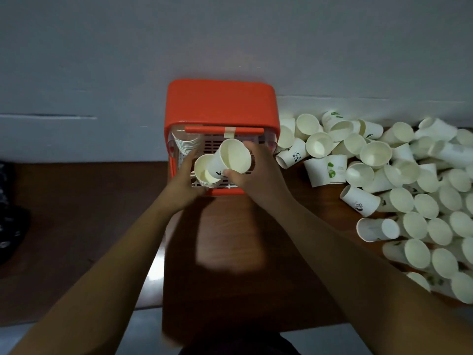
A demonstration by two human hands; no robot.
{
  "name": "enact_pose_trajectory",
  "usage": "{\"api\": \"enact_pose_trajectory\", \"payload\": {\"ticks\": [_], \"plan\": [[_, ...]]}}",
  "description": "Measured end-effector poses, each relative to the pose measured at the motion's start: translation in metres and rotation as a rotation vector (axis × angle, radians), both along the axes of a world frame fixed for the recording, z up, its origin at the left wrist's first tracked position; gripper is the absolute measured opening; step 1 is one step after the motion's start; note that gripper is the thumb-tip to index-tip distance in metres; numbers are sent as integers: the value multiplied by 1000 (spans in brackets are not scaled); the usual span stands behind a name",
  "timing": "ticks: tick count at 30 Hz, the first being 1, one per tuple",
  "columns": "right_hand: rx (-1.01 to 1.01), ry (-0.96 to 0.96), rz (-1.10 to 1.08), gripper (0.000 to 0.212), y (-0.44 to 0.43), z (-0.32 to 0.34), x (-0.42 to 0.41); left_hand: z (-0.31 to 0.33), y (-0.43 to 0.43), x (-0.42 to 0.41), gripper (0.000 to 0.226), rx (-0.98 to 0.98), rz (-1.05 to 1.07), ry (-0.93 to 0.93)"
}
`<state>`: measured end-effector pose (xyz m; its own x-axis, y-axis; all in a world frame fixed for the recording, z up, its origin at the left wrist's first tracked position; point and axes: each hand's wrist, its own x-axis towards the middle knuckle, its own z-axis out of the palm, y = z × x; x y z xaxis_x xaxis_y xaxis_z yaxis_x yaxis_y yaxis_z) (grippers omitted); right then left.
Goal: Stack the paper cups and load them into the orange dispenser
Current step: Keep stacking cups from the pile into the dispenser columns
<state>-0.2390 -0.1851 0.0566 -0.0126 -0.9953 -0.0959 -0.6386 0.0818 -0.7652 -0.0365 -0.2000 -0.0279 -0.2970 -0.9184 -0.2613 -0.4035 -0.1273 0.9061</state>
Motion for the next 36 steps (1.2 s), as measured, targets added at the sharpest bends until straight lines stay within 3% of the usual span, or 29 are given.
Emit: {"api": "enact_pose_trajectory", "payload": {"ticks": [3,7,12,15,18,22,29,32,36], "plan": [[-56,28,30,71,-5,3,12,-6,-1,9,76,35,19,-10],[-143,98,100,70,-1,0,20,-3,-3,8,67,65,40,65],[-29,265,144,69,-2,-24,18,-2,1,3,45,194,107,148],[45,274,167,73,-5,-37,17,9,3,-2,29,233,194,247],[128,228,207,81,-7,-47,17,8,4,-1,34,230,182,291],[138,228,191,82,-8,-55,17,-4,7,6,59,97,25,173],[110,171,150,70,-5,-54,15,-10,7,4,60,21,-36,42],[145,140,160,66,6,-52,-1,-5,18,2,60,-7,106,-25],[137,199,79,51,40,-43,-59,17,56,-18,27,-205,389,-5]]}}
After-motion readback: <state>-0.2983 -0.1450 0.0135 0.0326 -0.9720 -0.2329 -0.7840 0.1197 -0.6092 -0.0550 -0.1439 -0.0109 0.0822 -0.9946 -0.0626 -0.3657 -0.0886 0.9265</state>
